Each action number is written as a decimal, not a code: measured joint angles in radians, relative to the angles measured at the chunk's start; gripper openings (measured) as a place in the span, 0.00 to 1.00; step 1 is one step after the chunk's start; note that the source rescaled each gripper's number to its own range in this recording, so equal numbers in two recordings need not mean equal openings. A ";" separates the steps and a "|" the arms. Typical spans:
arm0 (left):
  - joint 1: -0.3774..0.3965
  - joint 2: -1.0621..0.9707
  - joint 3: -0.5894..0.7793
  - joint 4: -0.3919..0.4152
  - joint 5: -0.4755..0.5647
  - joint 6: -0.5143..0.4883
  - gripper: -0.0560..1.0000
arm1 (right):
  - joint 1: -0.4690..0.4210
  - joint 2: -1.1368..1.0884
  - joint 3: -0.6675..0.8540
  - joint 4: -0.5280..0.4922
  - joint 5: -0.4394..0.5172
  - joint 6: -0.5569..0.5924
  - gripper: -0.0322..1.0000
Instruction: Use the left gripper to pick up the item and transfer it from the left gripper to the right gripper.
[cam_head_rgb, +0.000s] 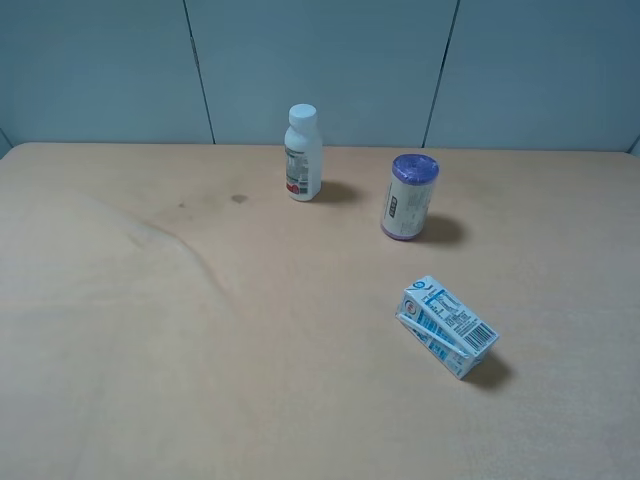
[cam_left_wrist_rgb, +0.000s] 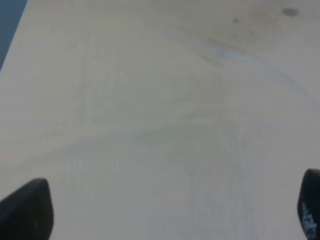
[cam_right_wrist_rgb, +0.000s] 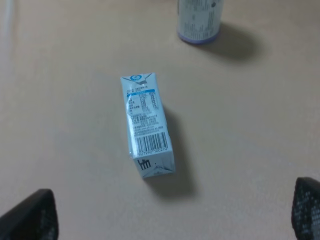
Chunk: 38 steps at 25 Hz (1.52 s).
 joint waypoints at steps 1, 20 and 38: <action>0.000 0.000 0.000 0.000 0.000 0.000 0.97 | -0.016 0.000 0.000 0.000 0.000 0.000 1.00; 0.000 0.000 0.000 0.002 0.000 0.000 0.97 | -0.670 -0.179 0.000 0.007 0.000 0.000 1.00; 0.000 0.000 0.000 0.002 0.000 0.000 0.97 | -0.685 -0.179 0.000 0.009 0.000 -0.094 1.00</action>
